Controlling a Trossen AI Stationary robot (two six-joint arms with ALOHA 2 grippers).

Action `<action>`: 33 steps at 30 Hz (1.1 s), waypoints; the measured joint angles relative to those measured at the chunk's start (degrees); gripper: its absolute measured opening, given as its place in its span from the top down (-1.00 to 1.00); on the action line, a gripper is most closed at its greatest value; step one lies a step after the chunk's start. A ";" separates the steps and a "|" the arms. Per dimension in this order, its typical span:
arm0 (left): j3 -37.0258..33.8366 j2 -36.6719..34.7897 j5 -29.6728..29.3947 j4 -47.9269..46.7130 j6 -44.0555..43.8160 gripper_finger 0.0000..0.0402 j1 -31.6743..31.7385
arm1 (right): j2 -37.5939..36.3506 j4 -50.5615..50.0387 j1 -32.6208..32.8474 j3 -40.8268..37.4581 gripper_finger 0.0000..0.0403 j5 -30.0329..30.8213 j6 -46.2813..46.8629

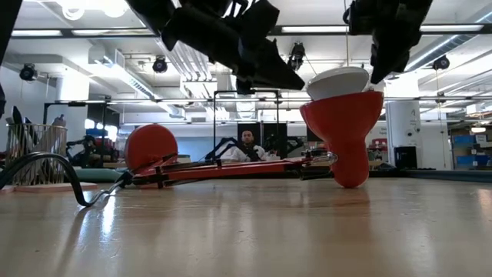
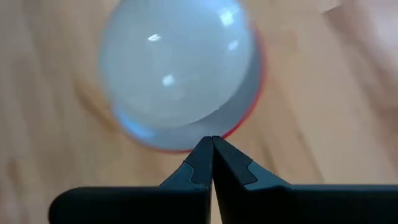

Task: Screw lightbulb
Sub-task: Insert the light bulb into the lamp

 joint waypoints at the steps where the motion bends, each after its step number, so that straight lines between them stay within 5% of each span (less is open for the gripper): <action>1: 0.00 0.21 0.07 0.12 0.00 1.00 0.01 | 0.02 0.43 -0.31 -0.02 1.00 1.06 -0.59; 11: 0.17 2.13 -0.24 4.11 3.08 1.00 0.77 | 2.65 3.39 -0.91 0.02 1.00 1.28 -3.38; 20: 0.40 1.31 -1.37 2.11 3.85 1.00 2.82 | 1.50 2.23 -0.87 0.46 1.00 -10.67 -1.60; 33: 0.42 -0.27 1.08 -2.29 1.84 1.00 -0.77 | 1.82 1.63 -1.15 2.03 1.00 1.75 -4.08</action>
